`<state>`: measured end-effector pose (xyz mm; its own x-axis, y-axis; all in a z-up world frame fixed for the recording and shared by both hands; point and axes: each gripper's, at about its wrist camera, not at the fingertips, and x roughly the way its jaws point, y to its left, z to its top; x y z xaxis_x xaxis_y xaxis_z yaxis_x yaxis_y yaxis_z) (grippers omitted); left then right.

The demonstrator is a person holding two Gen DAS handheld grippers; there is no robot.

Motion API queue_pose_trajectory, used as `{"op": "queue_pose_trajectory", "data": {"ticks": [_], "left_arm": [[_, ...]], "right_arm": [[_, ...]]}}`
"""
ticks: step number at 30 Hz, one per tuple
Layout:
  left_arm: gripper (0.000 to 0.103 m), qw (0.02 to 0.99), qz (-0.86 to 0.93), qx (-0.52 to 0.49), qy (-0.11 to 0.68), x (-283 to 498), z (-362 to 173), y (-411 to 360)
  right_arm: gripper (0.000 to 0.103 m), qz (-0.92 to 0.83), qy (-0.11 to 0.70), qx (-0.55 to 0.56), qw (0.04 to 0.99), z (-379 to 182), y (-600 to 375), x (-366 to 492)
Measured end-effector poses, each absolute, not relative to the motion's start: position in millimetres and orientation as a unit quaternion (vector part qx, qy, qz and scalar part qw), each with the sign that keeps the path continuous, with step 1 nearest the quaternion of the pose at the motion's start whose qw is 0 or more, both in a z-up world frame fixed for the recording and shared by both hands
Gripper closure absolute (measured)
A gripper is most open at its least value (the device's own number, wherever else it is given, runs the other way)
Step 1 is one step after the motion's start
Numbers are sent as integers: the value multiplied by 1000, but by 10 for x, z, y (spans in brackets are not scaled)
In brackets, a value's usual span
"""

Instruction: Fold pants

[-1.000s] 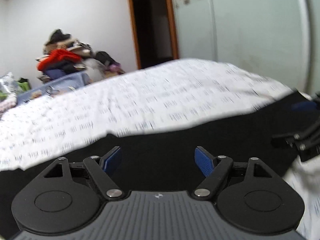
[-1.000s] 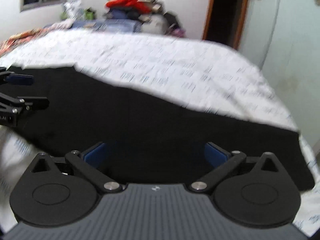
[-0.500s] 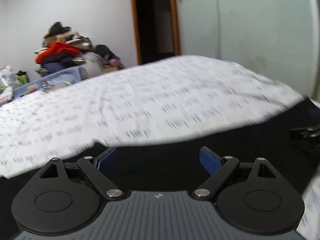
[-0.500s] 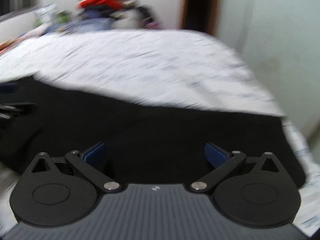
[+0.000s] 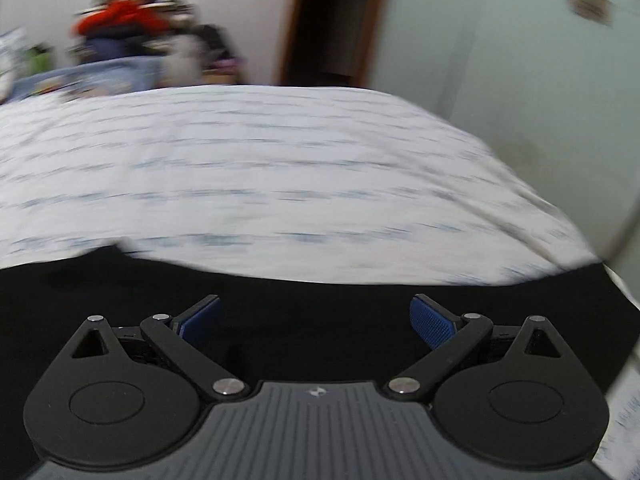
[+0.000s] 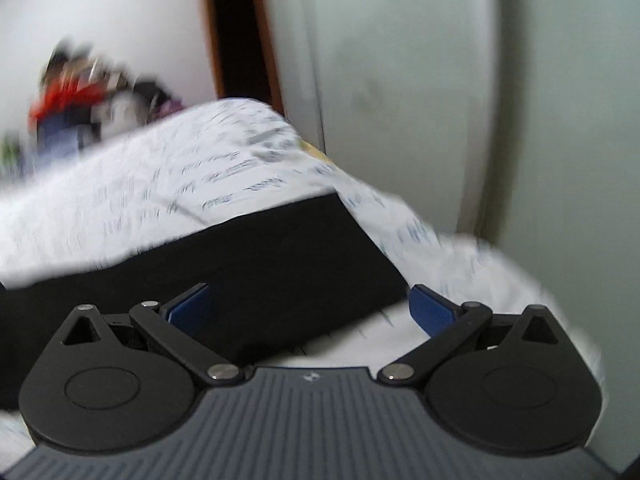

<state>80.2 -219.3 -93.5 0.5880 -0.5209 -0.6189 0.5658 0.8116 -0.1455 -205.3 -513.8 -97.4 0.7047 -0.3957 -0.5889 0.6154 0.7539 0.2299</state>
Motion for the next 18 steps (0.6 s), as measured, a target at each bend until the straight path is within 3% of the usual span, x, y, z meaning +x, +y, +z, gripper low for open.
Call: {"op": "queue_pose_trajectory", "data": {"ticks": [3,7,14,15,17,18], "left_arm": [[3,873,-344,76,337,575,-1042,-2579],[2,879,-326,142,318,423,-1318,-2841],[0,881,-334,122,312,444,-1389,-2754],[0,882,-334,124,309,438,-1395,-2761],[0,883,-333,126,305,427,-1402,-2766],[0,883,-333,126,305,430,-1408,-2767]], "right_arm": [[0,-268,236,320,877,-1171,-5389,-2228],[0,-253,225,338,878,-1254,-5479,-2210],[0,-230,197,381,873,-1345,-5759,-2018],[3,-231,188,389,872,-1351,-5781,-2020],[22,-240,182,390,870,-1326,-5776,-2043],[37,-251,183,387,869,-1327,-5766,-2057]]}}
